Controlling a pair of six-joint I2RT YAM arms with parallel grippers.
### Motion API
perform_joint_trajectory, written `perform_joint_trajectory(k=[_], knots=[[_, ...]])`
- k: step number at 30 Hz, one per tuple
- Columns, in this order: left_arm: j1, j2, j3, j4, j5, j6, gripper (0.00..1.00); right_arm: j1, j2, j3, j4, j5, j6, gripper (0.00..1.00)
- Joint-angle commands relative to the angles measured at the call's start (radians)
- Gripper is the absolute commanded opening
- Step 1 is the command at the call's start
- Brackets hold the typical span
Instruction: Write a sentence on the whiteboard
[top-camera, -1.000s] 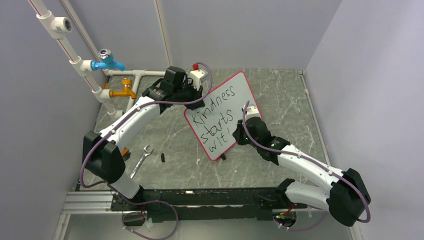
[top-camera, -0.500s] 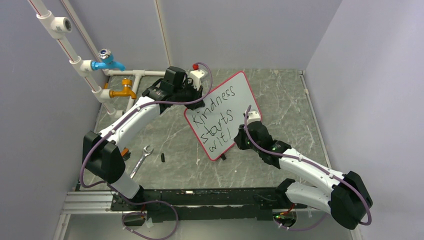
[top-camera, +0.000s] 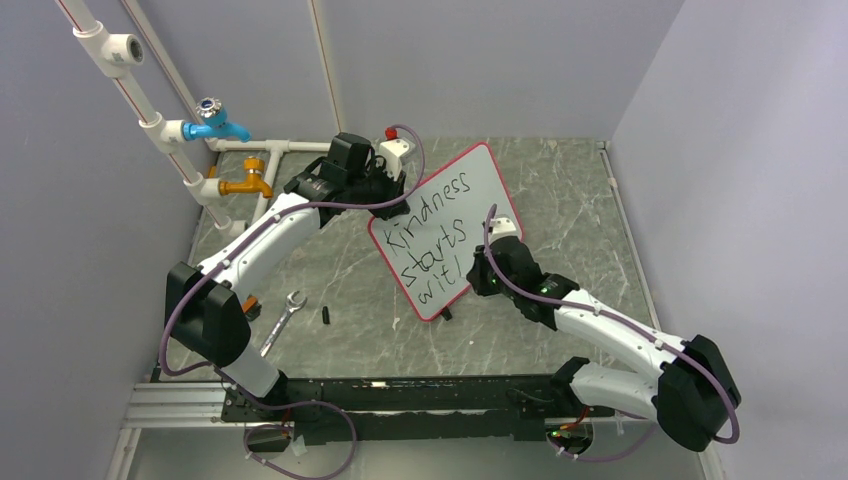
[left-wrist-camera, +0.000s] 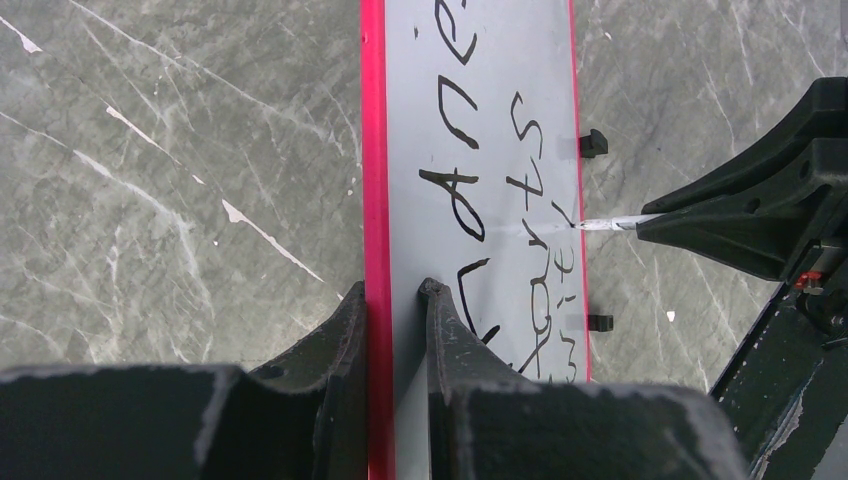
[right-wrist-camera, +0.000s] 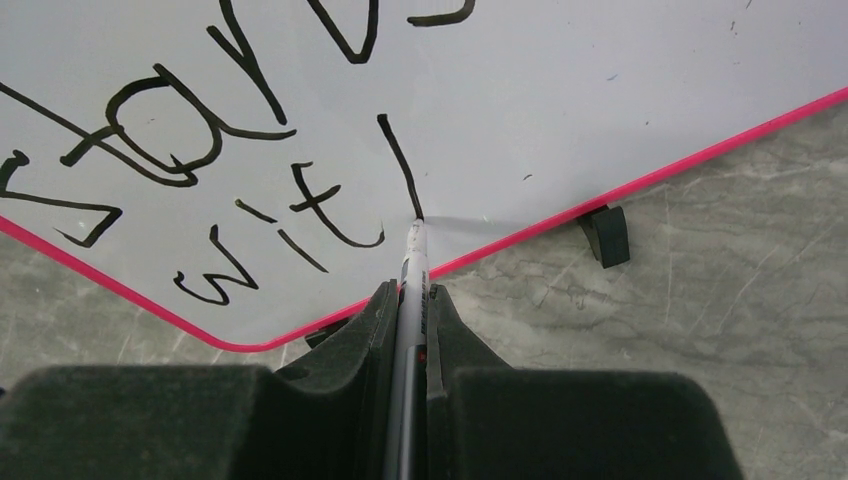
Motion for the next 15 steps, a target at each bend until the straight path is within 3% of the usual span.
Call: perform_joint_trajectory(k=[1, 15], knots=[[-0.013, 0.027, -0.021, -0.134, -0.124, 0.144, 0.0, -0.007, 0.016, 0.066, 0.068, 0.0, -0.015, 0.0], [-0.013, 0.025, -0.023, -0.133, -0.125, 0.144, 0.0, -0.04, 0.064, 0.126, 0.061, 0.023, -0.035, 0.0]])
